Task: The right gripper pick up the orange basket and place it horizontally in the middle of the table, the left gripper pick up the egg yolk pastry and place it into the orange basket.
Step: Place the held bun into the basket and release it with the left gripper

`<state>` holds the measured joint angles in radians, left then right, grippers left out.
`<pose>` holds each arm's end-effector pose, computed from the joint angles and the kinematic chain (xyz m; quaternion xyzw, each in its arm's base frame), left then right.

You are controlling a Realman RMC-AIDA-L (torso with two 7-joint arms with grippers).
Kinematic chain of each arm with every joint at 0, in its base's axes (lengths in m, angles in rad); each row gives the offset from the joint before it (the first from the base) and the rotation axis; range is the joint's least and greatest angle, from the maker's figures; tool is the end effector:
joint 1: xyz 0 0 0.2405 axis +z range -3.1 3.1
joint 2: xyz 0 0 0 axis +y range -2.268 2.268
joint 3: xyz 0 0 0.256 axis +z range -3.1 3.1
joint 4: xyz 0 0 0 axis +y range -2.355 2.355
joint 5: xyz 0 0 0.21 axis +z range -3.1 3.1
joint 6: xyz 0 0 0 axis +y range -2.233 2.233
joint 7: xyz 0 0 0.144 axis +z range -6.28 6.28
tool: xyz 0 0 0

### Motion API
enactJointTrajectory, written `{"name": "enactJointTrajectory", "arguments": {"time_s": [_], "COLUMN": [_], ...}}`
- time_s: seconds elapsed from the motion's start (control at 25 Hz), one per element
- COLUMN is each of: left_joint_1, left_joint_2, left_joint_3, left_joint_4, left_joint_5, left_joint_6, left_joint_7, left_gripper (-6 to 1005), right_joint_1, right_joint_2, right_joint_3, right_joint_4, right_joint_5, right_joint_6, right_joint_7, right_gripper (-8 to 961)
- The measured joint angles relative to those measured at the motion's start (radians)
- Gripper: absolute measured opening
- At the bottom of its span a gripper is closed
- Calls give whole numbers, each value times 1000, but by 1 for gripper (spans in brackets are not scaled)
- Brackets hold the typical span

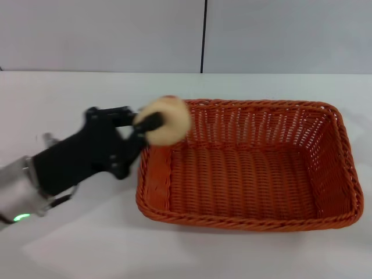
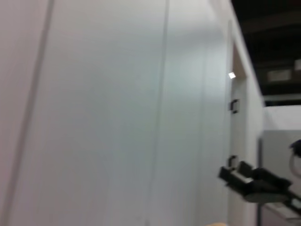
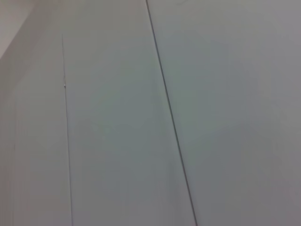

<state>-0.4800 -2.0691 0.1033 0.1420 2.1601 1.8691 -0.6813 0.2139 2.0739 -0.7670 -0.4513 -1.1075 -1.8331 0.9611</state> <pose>-0.2602 0.2577 -0.0222 -0.8508 -0.0919 -0.4794 0.1945 0.2945 0.2488 0.0624 -0.7462 0.1318 0.5471 0.3557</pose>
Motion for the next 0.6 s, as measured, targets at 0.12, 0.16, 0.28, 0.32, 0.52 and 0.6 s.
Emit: {"name": "enactJointTrajectory", "arguments": {"time_s": [0.12,0.16,0.28,0.32,0.52,0.6], "left_joint_1": [-38,-63,-87,-92,-88,-87], "left_joint_2": [-1,-2,-3,-3,-3,-3], "left_joint_3": [26,43,77,92,87,85], "left_joint_4": [-56,-93,-137,-156,-216,-219], "left_joint_5": [0,0,0,1,-2,-1], "left_joint_6": [-32,-63,-100,-117,-197,-203], "left_joint_7": [6,12,39,59,73,73], "left_gripper": [90,82,66,65,87,99], "right_joint_1": [-1,-1,-3,-2,-1,-2], "right_joint_2": [1,1,2,1,0,0], "right_joint_3": [9,9,27,35,39,39], "right_joint_4": [1,1,8,17,24,24], "right_joint_5": [0,0,1,1,2,2], "right_joint_6": [0,0,-6,-14,-21,-21], "right_joint_7": [-2,-2,-4,-4,-5,-5], "right_gripper": [604,605,606,606,608,609]}}
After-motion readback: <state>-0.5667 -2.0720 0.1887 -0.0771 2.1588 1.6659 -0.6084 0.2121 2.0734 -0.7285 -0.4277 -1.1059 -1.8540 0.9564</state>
